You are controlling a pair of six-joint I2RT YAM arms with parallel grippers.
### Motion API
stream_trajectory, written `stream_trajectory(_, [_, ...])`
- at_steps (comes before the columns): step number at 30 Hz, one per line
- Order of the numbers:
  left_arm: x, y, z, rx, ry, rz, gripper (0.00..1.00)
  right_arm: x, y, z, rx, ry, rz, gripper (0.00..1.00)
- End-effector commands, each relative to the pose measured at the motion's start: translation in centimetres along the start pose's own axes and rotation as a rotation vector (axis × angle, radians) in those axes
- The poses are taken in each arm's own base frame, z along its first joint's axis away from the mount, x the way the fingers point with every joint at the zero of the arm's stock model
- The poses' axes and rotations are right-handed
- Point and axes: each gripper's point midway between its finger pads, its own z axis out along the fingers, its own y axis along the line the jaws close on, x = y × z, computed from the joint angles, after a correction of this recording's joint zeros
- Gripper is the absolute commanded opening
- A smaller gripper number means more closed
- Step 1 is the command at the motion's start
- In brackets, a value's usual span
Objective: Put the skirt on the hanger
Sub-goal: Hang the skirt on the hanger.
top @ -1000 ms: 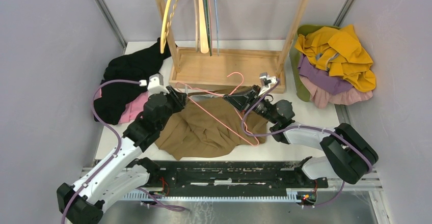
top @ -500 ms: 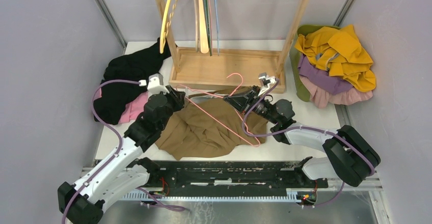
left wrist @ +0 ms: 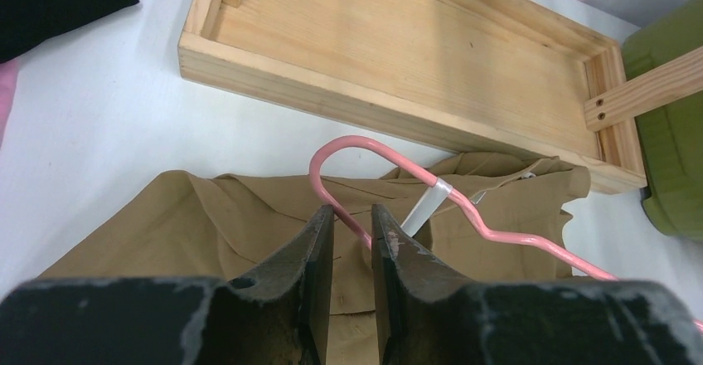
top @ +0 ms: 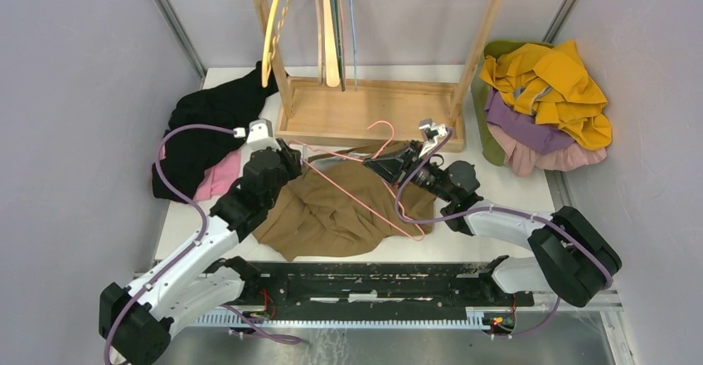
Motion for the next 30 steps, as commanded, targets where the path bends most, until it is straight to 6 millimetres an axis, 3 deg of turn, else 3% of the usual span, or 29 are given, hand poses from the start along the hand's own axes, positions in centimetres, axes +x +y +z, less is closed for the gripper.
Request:
stream_trajectory(1, [-3.5, -1.6, 0.2, 0.041, -0.105, 0.003, 0.3, -2.8, 3.5, 0.8, -0.121, -0.053, -0.061, 0.01])
stream_trajectory(18, [-2.3, -6.3, 0.0, 0.237, -0.034, 0.027, 0.3, -1.4, 3.2, 1.7, -0.131, -0.006, -0.046, 0.01])
stream_trajectory(25, [-2.0, -6.9, -0.5, 0.263, -0.021, 0.038, 0.3, -0.8, 2.9, 1.9, -0.126, 0.008, -0.042, 0.01])
stream_trajectory(30, [-2.5, -6.2, -1.2, 0.235, -0.023, 0.039, 0.3, -0.5, 2.6, 1.9, -0.113, 0.011, -0.04, 0.01])
